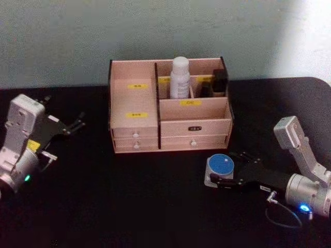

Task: Pick up the facial cleanser and watermelon frost from the table and place them into the tiered storage box.

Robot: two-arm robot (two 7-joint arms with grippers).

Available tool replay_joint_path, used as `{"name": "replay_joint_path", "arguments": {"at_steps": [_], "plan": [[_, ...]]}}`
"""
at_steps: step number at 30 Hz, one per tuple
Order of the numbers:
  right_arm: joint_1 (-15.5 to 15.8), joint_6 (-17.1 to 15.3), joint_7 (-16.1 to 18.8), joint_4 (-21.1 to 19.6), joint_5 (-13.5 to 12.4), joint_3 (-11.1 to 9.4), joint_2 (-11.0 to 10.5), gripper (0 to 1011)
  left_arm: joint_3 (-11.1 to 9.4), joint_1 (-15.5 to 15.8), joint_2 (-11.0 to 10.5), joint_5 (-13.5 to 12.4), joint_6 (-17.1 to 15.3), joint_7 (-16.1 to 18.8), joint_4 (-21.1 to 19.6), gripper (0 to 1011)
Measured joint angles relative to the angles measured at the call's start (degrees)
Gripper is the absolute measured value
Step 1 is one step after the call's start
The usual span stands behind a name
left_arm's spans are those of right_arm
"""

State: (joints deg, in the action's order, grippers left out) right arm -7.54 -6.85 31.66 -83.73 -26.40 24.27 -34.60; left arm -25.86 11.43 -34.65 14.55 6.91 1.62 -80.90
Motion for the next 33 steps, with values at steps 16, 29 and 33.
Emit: {"name": "replay_joint_path", "arguments": {"at_steps": [16, 29, 33], "plan": [[-0.01, 0.12, 0.0, -0.05, -0.1, -0.02, 0.0, 841, 0.0, 0.0, 0.0, 0.0, 0.0, 0.0, 0.0, 1001], [0.0, 0.18, 0.01, -0.06, -0.1, -0.01, 0.0, 763, 0.0, 0.0, 0.0, 0.0, 0.0, 0.0, 0.0, 1001], [0.0, 0.17, 0.01, -0.06, -0.1, -0.01, 0.0, 742, 0.0, 0.0, 0.0, 0.0, 0.0, 0.0, 0.0, 1001]]}}
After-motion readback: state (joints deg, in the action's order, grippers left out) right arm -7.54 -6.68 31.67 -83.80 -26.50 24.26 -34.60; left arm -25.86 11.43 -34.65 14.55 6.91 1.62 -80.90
